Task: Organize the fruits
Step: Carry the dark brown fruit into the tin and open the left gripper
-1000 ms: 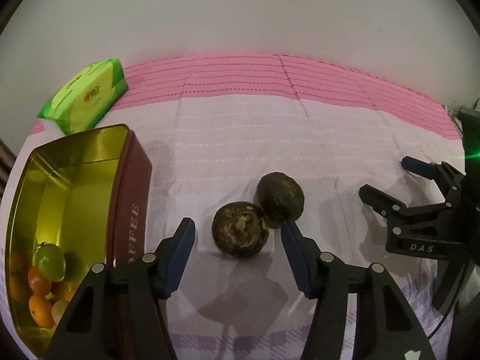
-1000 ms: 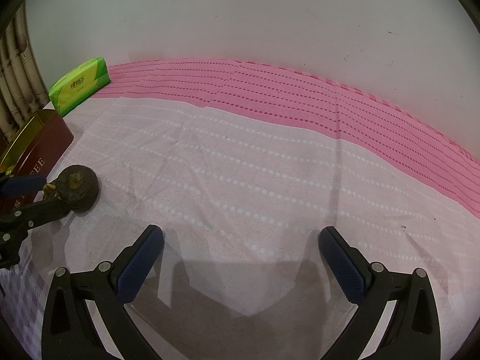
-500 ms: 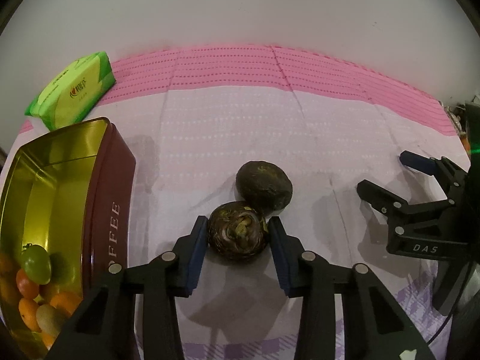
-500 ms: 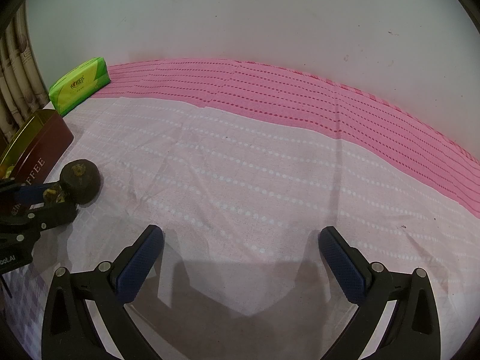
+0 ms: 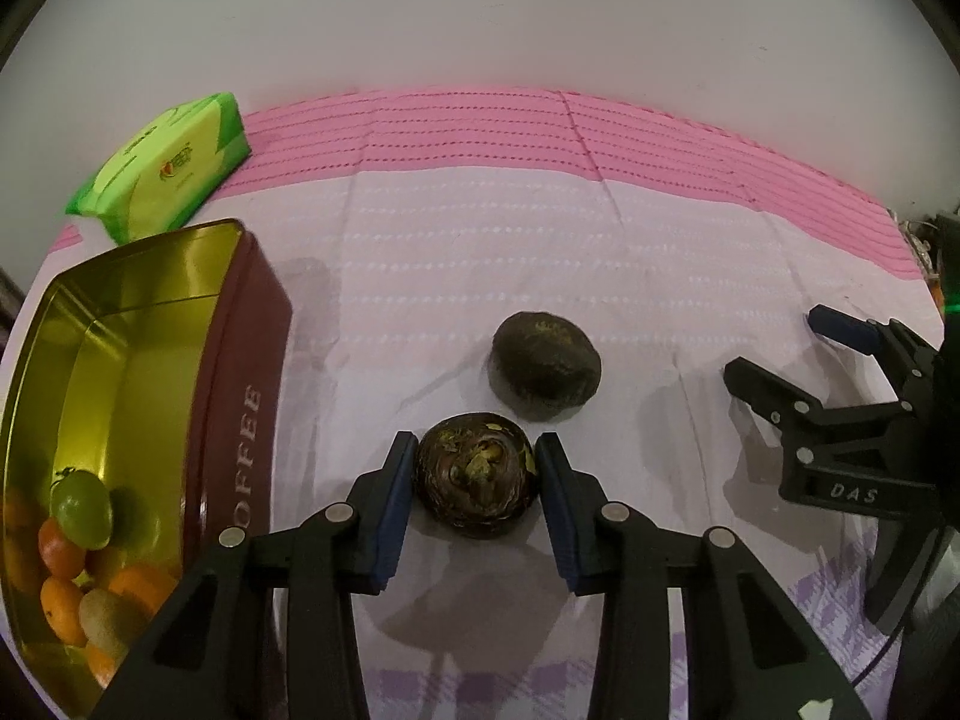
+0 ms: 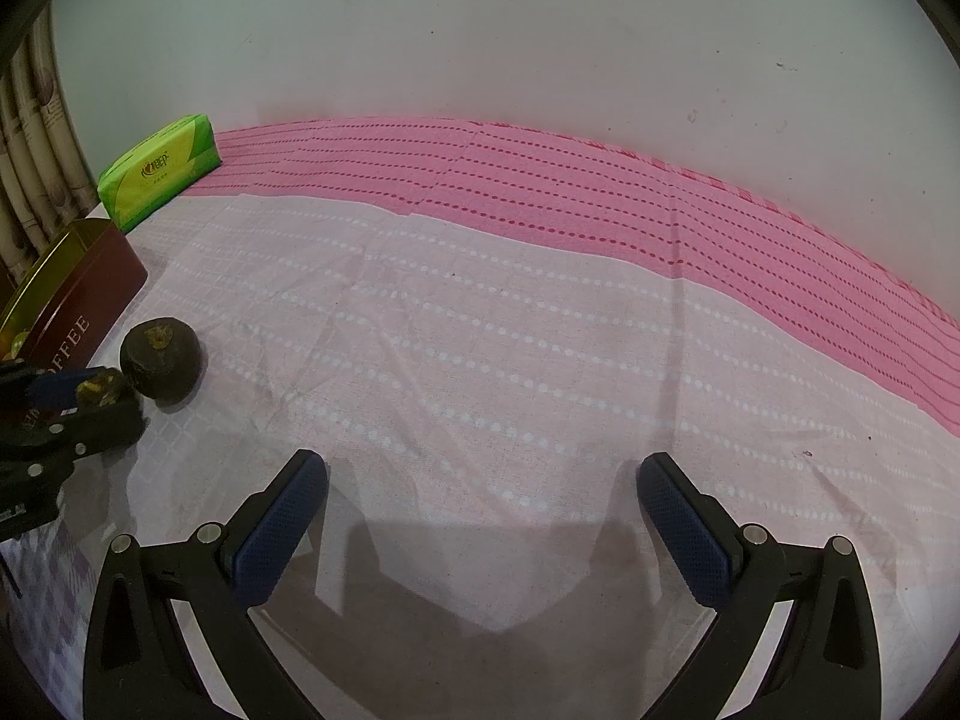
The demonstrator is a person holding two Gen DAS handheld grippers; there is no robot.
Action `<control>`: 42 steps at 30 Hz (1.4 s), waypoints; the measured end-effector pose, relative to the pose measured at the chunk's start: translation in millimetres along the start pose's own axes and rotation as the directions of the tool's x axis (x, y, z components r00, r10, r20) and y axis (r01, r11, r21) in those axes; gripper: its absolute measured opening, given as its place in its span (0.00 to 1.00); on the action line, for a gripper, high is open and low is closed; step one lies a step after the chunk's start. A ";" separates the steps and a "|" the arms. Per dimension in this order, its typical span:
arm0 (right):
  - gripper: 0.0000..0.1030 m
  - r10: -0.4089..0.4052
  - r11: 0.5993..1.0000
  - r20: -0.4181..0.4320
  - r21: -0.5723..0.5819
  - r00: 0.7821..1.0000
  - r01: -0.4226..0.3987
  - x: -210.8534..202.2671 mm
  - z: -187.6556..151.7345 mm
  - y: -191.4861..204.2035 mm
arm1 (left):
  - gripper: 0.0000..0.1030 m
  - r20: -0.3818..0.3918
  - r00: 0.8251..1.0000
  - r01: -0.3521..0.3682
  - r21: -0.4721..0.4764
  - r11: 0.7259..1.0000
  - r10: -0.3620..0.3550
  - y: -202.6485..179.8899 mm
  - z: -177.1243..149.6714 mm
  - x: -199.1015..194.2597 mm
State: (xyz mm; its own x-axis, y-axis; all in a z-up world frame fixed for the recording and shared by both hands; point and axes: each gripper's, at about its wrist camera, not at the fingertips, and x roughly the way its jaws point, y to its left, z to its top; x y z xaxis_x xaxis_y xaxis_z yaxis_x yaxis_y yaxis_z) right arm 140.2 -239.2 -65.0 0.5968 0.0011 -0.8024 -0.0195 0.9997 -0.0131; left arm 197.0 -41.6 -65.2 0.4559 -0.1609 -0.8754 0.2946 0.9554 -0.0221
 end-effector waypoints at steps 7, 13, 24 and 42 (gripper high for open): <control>1.00 0.000 1.000 0.000 0.000 1.000 0.000 0.0 -0.1 -0.1 | 0.35 0.020 1.000 -0.001 0.001 1.000 0.001 0.2 -7.1 -22.3; 1.00 0.000 1.000 0.000 0.000 1.000 0.000 0.0 0.0 -0.2 | 0.35 0.050 0.999 0.003 -0.011 1.000 -0.002 7.4 -11.0 -46.7; 1.00 0.000 1.000 -0.001 0.000 1.000 0.000 0.1 -0.3 -0.4 | 0.35 0.115 0.990 -0.073 -0.076 0.994 0.081 56.5 -16.6 -93.1; 1.00 0.001 1.000 -0.002 0.001 1.000 -0.001 0.1 -0.3 -0.9 | 0.35 0.057 0.977 -0.187 -0.223 0.957 0.205 146.3 -50.1 -93.4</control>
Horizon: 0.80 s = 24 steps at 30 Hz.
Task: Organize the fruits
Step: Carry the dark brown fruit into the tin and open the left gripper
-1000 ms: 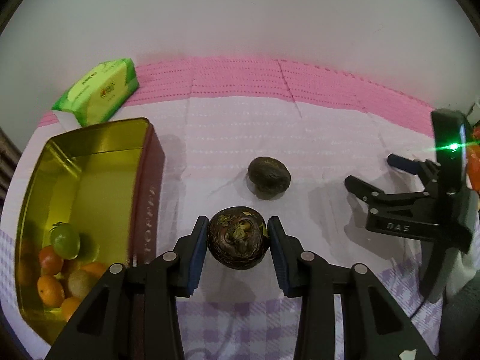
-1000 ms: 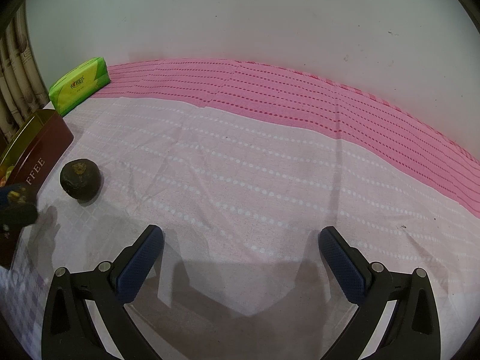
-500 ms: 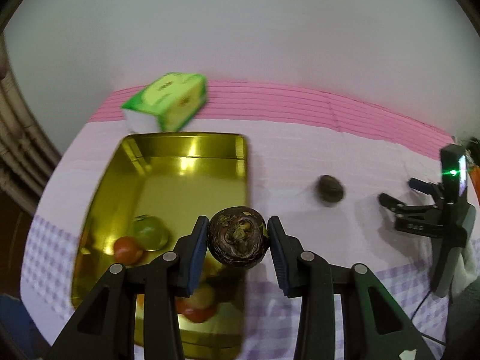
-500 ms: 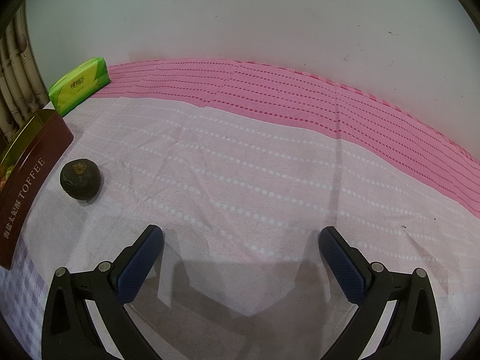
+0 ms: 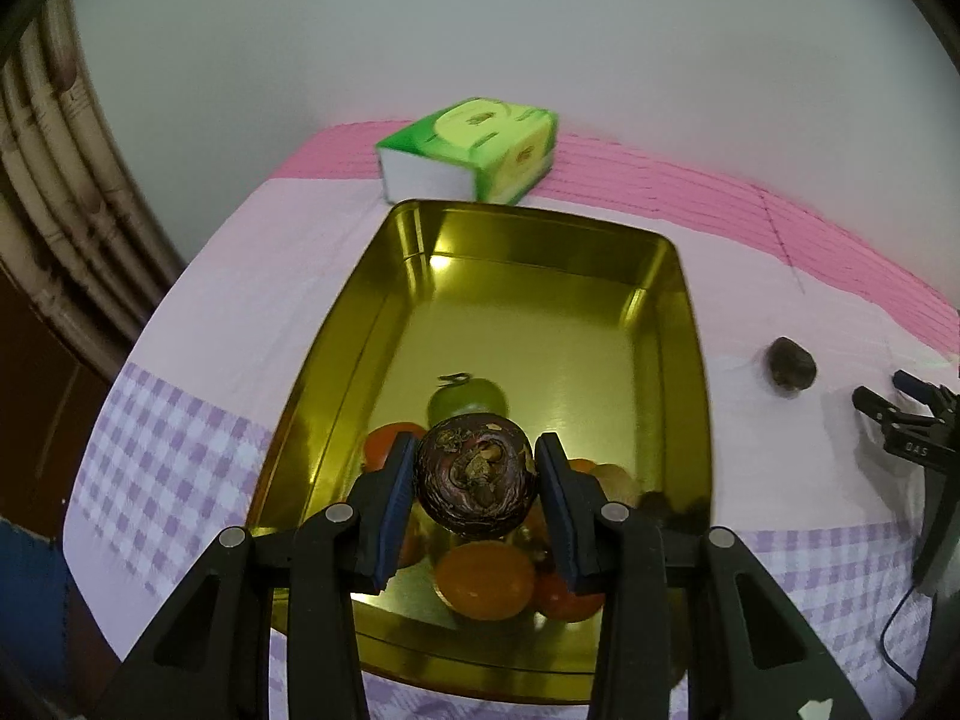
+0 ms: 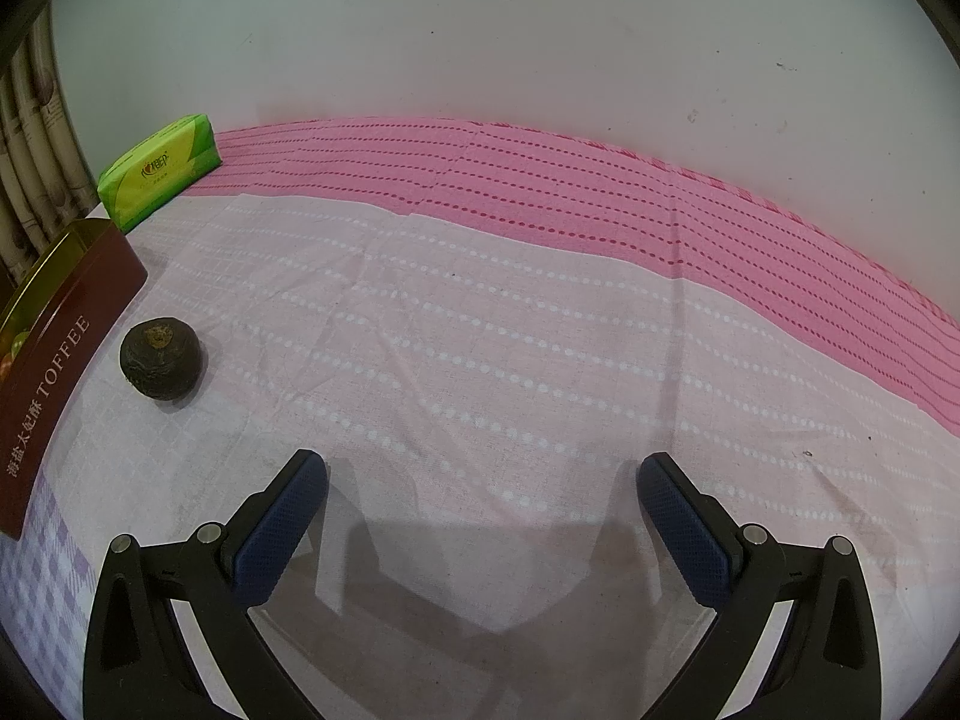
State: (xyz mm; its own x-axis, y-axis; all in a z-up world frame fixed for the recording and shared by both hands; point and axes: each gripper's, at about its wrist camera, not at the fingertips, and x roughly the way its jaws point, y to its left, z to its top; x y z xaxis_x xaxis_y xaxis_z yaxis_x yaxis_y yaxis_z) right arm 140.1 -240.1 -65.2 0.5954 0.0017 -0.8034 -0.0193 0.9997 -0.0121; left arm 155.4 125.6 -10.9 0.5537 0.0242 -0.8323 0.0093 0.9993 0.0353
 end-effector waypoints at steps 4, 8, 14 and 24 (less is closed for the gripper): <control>1.00 0.000 1.000 0.000 0.000 1.000 0.000 0.0 0.0 -0.1 | 0.35 -0.001 1.000 0.004 -0.013 1.000 -0.004 7.0 -3.3 3.0; 1.00 0.000 1.000 0.000 0.000 1.000 0.000 0.0 -0.1 -0.1 | 0.35 0.001 1.000 0.002 -0.012 1.000 -0.002 11.2 -4.3 6.8; 1.00 0.000 1.000 0.000 0.000 1.000 0.000 0.0 -0.3 -0.2 | 0.35 -0.005 1.000 0.004 -0.019 1.000 -0.005 19.6 -6.2 9.4; 1.00 0.001 1.000 0.000 0.000 1.000 -0.001 0.1 -0.5 -0.5 | 0.35 -0.028 0.999 0.029 0.004 1.000 -0.029 17.0 -9.2 19.3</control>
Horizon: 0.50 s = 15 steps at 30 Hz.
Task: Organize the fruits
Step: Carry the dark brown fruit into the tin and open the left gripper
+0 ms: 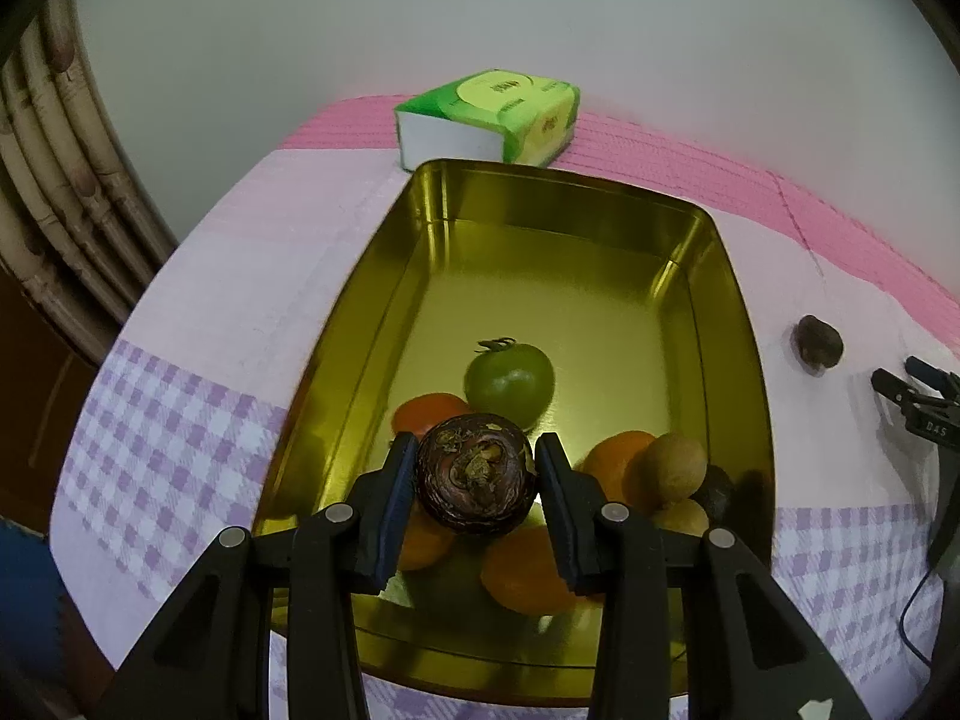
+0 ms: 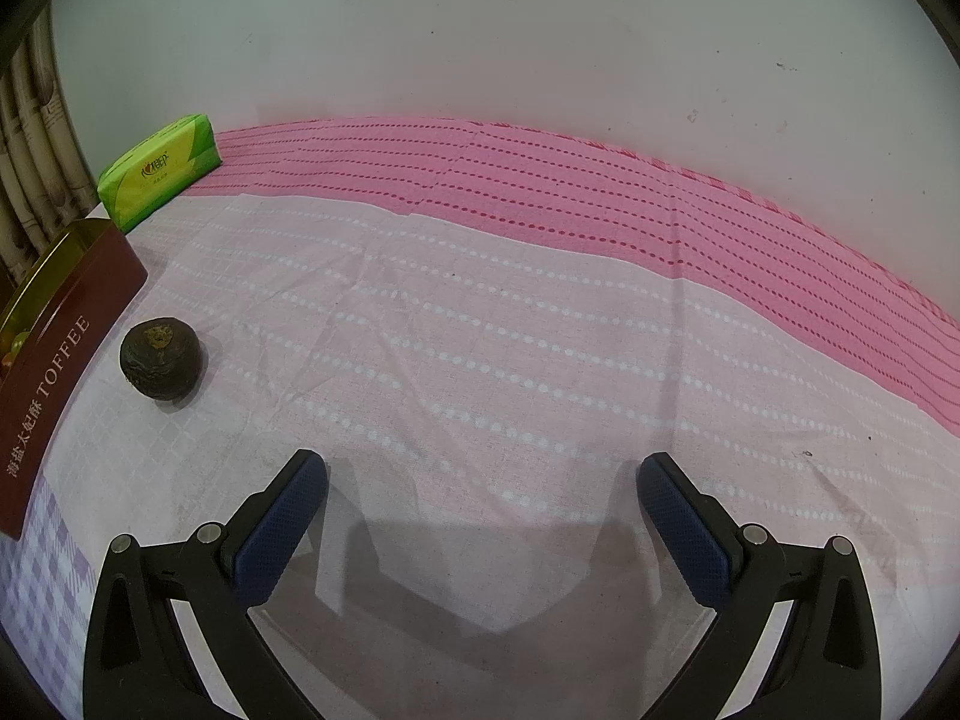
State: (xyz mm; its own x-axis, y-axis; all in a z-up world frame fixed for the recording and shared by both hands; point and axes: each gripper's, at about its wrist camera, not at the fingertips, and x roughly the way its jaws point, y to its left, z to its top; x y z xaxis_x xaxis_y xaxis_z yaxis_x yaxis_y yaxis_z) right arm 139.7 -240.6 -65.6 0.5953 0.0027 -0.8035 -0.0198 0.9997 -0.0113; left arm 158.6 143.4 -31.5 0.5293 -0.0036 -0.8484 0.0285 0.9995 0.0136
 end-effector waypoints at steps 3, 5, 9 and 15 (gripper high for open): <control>1.00 0.000 1.000 0.000 0.000 1.000 0.000 0.0 0.2 0.0 | 0.35 0.004 1.000 -0.003 0.018 1.000 0.003 -4.2 -1.6 2.6; 1.00 0.000 1.000 0.000 0.000 1.000 0.000 -0.1 0.1 0.0 | 0.35 0.010 1.000 -0.015 0.042 0.999 0.015 -8.5 -3.6 2.4; 1.00 0.000 1.000 0.000 0.000 1.000 0.000 -0.1 0.3 -0.1 | 0.35 0.018 1.000 -0.023 0.071 0.997 0.022 -15.2 -5.6 3.5; 1.00 0.000 1.000 0.000 0.000 1.000 0.000 0.1 0.1 0.1 | 0.36 0.024 0.999 -0.036 0.089 0.995 0.034 -18.3 -6.0 4.9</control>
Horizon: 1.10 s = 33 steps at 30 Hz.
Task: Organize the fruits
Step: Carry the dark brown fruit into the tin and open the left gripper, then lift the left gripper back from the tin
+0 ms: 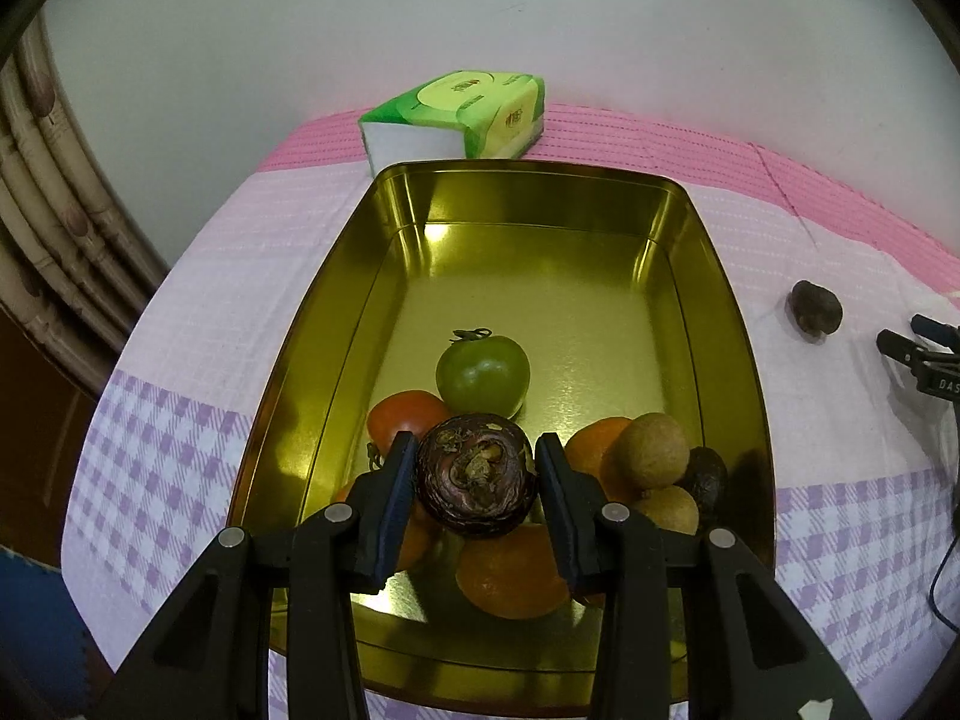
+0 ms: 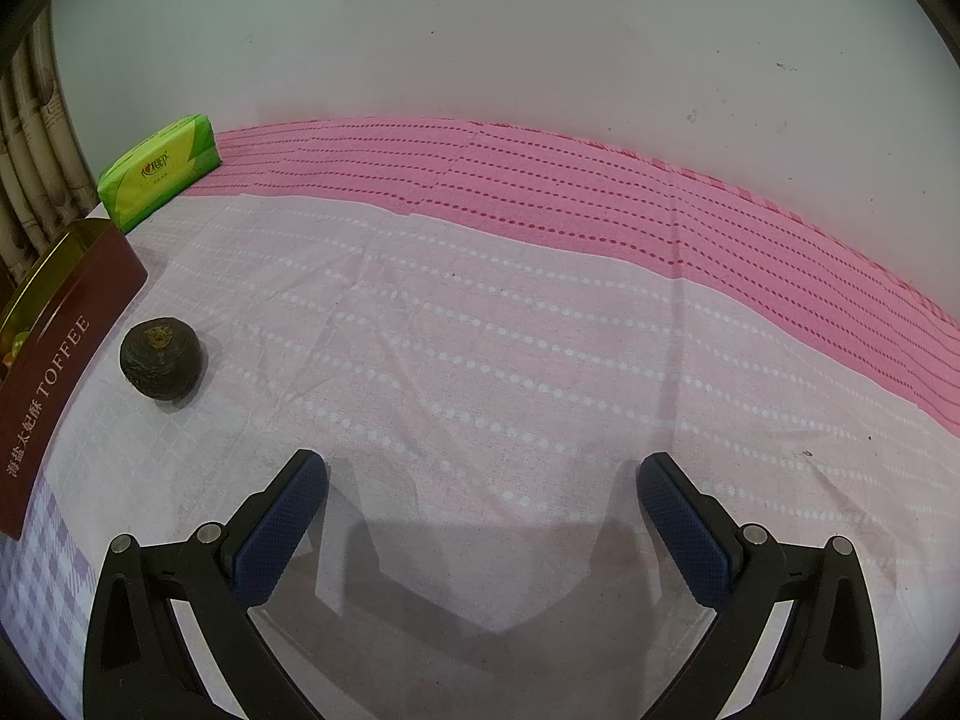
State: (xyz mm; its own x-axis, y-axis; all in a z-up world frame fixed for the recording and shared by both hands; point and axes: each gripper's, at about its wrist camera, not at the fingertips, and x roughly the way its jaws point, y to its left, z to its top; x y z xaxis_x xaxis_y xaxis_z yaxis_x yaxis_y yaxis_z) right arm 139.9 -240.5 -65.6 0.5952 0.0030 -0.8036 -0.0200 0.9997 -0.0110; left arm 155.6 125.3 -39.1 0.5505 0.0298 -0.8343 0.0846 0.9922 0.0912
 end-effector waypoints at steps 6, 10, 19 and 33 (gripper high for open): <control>1.00 0.000 1.000 0.000 0.000 1.000 0.000 0.1 -0.2 0.1 | 0.36 -0.002 1.000 -0.001 0.011 1.000 0.001 -2.3 -0.7 -0.1; 1.00 0.000 1.000 0.000 0.000 1.000 0.000 0.1 -0.2 0.0 | 0.39 -0.008 1.000 0.003 0.006 1.000 -0.003 -1.9 -0.4 1.4; 1.00 0.001 1.000 0.000 0.000 1.000 -0.001 0.1 -0.1 -0.3 | 0.50 -0.011 1.000 0.005 -0.029 1.000 -0.005 4.6 0.9 -1.5; 1.00 0.002 1.000 0.000 0.001 1.000 -0.002 0.6 -0.5 -0.6 | 0.68 0.008 1.000 0.014 -0.042 0.999 -0.014 4.3 3.0 -12.7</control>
State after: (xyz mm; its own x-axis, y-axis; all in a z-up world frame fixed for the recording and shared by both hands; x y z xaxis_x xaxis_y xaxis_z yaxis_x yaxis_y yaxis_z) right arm 139.8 -241.1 -66.3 0.5949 0.0053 -0.8038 -0.0204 0.9998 -0.0086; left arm 151.5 128.8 -26.5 0.5561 0.0152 -0.8310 0.0575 0.9967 0.0567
